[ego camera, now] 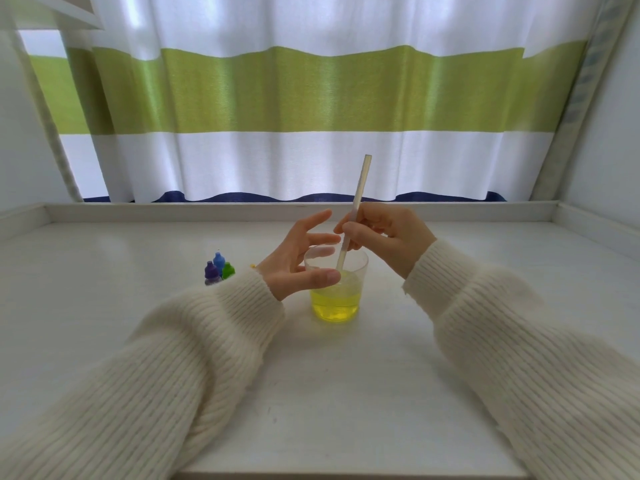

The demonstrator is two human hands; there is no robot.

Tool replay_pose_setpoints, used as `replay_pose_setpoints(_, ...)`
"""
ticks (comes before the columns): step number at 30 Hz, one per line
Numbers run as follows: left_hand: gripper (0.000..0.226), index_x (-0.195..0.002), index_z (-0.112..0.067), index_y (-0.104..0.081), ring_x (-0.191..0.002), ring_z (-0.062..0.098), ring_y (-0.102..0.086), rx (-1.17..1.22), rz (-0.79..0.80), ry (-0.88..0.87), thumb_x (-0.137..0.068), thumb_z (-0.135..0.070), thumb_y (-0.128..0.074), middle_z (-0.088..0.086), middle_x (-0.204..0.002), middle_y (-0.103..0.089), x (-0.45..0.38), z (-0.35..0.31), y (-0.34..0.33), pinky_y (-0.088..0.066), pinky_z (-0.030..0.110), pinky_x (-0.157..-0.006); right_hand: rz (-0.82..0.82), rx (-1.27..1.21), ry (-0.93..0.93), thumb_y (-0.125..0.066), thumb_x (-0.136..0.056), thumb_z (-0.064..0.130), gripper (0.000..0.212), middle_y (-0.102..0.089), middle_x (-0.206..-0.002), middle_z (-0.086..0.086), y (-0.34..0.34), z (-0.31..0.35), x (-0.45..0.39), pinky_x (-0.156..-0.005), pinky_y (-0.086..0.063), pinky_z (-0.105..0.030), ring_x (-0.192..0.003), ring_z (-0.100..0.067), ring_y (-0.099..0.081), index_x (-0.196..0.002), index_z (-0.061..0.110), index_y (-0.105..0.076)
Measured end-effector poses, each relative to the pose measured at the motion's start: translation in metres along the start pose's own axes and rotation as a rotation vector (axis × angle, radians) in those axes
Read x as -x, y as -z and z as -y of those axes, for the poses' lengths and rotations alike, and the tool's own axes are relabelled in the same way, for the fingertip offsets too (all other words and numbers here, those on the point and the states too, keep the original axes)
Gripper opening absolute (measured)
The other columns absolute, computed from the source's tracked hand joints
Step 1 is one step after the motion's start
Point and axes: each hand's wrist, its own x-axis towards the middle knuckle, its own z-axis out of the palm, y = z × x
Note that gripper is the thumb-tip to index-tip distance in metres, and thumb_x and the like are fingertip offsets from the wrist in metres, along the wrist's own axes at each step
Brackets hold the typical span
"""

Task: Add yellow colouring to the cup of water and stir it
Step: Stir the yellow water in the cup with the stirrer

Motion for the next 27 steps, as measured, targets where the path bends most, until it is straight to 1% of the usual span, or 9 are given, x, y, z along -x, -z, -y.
replay_pose_setpoints(3,0.08,-0.11,-0.069,-0.024,-0.101,-0.016,-0.048,0.002,-0.002,0.0,-0.05,-0.055,-0.074,-0.026,-0.117,-0.045,0.0,0.0,0.0,-0.045,0.011,-0.068,0.011,0.013,0.009,-0.054,-0.087,0.025,0.008,-0.066,-0.077,0.013,-0.002,0.001,0.001,-0.07,-0.052,-0.015,-0.071,0.003,-0.062,-0.089,0.026,-0.061)
replay_pose_setpoints(7,0.084,-0.114,-0.064,-0.024,-0.104,-0.013,-0.048,0.014,-0.009,0.003,-0.047,-0.058,-0.074,-0.025,-0.118,-0.045,0.0,0.0,0.0,-0.045,0.015,-0.072,0.015,0.067,0.011,-0.052,-0.088,0.024,0.009,-0.063,-0.077,0.017,-0.002,0.001,0.0,-0.069,-0.047,-0.008,-0.072,0.005,-0.06,-0.091,0.028,-0.06)
replay_pose_setpoints(9,0.085,-0.115,-0.063,-0.024,-0.103,-0.014,-0.048,0.015,-0.009,0.004,-0.048,-0.057,-0.074,-0.025,-0.118,-0.045,-0.001,0.0,-0.001,-0.046,0.014,-0.072,0.0,0.112,0.012,-0.052,-0.089,0.024,0.01,-0.063,-0.077,0.016,-0.002,-0.001,0.0,-0.068,-0.044,-0.004,-0.073,0.005,-0.058,-0.093,0.027,-0.061)
replay_pose_setpoints(13,0.082,-0.113,-0.066,-0.025,-0.104,-0.012,-0.049,0.016,-0.011,0.015,-0.049,-0.055,-0.074,-0.024,-0.119,-0.045,0.0,0.0,0.0,-0.046,0.016,-0.073,-0.037,0.225,0.031,-0.05,-0.09,0.025,0.014,-0.062,-0.078,0.012,-0.001,-0.006,-0.002,-0.065,-0.039,0.001,-0.072,0.007,-0.054,-0.097,0.023,-0.062)
replay_pose_setpoints(15,0.081,-0.111,-0.068,-0.025,-0.105,-0.012,-0.049,0.016,-0.01,0.023,-0.048,-0.056,-0.075,-0.025,-0.118,-0.045,0.0,-0.001,0.0,-0.047,0.017,-0.074,-0.049,0.277,0.049,-0.049,-0.09,0.027,0.012,-0.061,-0.078,0.013,0.0,-0.009,-0.003,-0.062,-0.039,0.0,-0.071,0.006,-0.053,-0.094,0.025,-0.06)
replay_pose_setpoints(18,0.082,-0.112,-0.066,-0.024,-0.103,-0.013,-0.049,0.007,-0.012,0.029,-0.048,-0.055,-0.073,-0.026,-0.117,-0.045,0.0,-0.003,-0.001,-0.047,0.018,-0.075,-0.061,0.306,0.061,-0.047,-0.089,0.028,0.007,-0.06,-0.078,0.01,0.002,-0.01,-0.004,-0.064,-0.039,-0.006,-0.072,0.003,-0.054,-0.088,0.029,-0.055)
replay_pose_setpoints(23,0.084,-0.115,-0.06,-0.023,-0.108,-0.006,-0.048,0.008,-0.01,0.029,-0.048,-0.052,-0.073,-0.023,-0.119,-0.045,0.001,-0.004,-0.001,-0.046,0.028,-0.082,-0.067,0.263,0.059,-0.046,-0.086,0.028,0.011,-0.059,-0.074,0.01,0.003,-0.008,-0.003,-0.064,-0.047,-0.015,-0.071,-0.004,-0.056,-0.084,0.025,-0.057)
replay_pose_setpoints(27,0.087,-0.116,-0.058,-0.022,-0.109,-0.004,-0.047,0.002,-0.011,0.032,-0.046,-0.055,-0.073,-0.023,-0.119,-0.045,0.002,-0.007,-0.002,-0.046,0.033,-0.086,-0.061,0.211,0.044,-0.047,-0.086,0.023,0.013,-0.062,-0.071,0.006,0.003,-0.006,-0.003,-0.063,-0.049,-0.017,-0.068,-0.009,-0.059,-0.083,0.018,-0.059)
